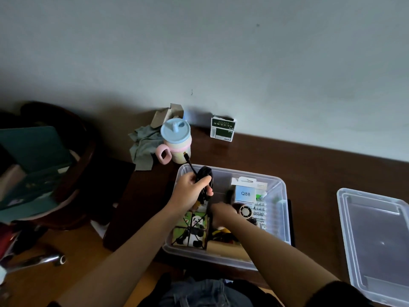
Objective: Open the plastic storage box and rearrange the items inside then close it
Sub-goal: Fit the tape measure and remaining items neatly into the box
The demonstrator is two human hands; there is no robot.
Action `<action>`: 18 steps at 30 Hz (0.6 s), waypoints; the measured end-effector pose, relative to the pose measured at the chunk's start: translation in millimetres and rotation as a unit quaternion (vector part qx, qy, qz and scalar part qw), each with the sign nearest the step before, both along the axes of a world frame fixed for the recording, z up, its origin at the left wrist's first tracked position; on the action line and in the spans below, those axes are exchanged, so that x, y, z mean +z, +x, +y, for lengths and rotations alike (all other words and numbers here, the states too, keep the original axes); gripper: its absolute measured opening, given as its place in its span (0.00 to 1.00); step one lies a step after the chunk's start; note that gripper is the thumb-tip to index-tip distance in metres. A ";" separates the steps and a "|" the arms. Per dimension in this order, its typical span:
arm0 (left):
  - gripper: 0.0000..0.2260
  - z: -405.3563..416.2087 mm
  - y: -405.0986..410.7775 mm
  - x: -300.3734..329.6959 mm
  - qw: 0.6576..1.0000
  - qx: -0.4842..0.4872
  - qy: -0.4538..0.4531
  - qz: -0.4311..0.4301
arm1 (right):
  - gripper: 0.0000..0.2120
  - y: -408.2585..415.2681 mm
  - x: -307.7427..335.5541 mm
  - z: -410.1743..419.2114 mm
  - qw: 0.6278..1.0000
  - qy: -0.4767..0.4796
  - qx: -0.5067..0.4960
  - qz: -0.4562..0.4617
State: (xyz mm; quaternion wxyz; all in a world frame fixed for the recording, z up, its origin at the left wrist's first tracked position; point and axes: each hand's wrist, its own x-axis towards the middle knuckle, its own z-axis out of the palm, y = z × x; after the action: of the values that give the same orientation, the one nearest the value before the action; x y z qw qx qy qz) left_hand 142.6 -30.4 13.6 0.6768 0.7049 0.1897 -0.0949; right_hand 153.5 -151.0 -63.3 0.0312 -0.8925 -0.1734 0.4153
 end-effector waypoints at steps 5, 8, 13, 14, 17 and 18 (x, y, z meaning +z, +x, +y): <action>0.10 -0.3 -0.3 2.2 1.000 -0.012 -0.024 -0.008 | 0.18 -6.1 16.7 -6.5 0.999 0.023 0.034 -0.032; 0.08 -0.9 1.7 0.9 0.999 -0.024 -0.027 -0.014 | 0.15 -13.4 35.7 -24.0 0.997 0.072 0.018 -0.034; 0.08 -8.8 1.1 -8.0 0.995 -0.098 0.027 0.019 | 0.17 -27.8 51.5 -60.9 0.999 0.028 -0.001 -0.034; 0.09 -11.6 0.7 -10.4 0.992 -0.115 0.037 0.035 | 0.17 -29.8 52.1 -66.3 0.999 0.025 -0.011 -0.024; 0.11 -22.0 2.1 -17.7 0.984 -0.154 0.059 0.065 | 0.18 -36.6 53.1 -74.1 0.999 0.036 -0.034 -0.005; 0.12 -25.3 2.7 -19.7 0.982 -0.164 0.065 0.070 | 0.18 -38.4 53.2 -73.9 0.999 0.030 -0.025 -0.010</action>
State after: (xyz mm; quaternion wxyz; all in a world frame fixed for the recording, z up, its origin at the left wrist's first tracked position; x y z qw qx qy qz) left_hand 145.2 -55.7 -6.1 0.5897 0.7608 0.1239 -0.2410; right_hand 115.1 -224.9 -10.1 0.0664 -0.8992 -0.1641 0.4002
